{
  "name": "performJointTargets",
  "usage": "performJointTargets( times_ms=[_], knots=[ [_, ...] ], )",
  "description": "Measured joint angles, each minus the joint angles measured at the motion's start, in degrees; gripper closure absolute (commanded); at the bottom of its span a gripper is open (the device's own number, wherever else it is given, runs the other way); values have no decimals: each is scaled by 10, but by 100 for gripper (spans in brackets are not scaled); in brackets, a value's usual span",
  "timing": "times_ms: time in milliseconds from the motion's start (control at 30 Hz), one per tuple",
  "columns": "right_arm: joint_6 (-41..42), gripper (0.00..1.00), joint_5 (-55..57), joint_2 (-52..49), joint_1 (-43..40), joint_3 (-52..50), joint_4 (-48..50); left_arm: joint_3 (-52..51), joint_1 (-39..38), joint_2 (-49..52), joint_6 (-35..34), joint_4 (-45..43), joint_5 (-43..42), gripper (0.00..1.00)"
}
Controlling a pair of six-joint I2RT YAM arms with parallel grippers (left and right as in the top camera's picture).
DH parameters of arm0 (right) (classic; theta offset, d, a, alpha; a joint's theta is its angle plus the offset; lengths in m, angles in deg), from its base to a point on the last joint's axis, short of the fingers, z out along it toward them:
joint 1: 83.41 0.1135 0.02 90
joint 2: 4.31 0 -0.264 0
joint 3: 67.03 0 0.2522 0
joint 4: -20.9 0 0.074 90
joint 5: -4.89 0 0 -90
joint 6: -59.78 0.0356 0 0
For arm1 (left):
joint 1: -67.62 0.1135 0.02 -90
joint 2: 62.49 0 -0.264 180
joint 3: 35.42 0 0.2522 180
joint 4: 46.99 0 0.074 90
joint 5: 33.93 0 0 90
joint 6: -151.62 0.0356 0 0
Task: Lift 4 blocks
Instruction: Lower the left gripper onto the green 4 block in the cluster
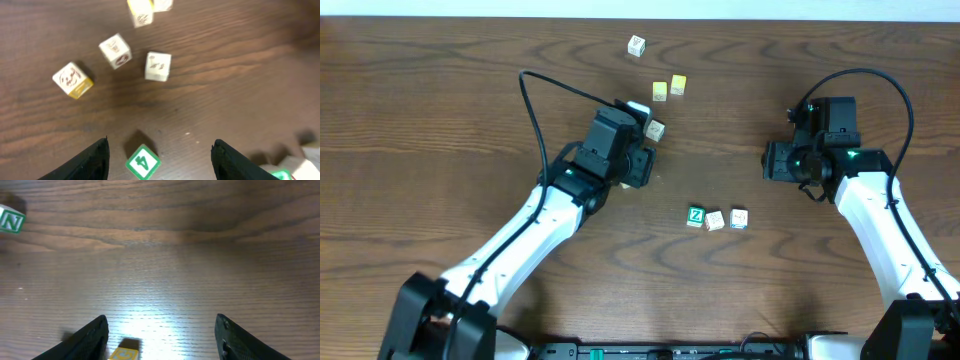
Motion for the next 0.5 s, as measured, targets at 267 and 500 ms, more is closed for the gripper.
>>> performJointTargets(
  times_ms=[267,500],
  knots=[
    [0,36,-7,0,0,0,1,0,-2,85,-130,6,33,34],
    [0,38,-9,0,0,0,2,0,-32,89,-247,-7,63,34]
  ],
)
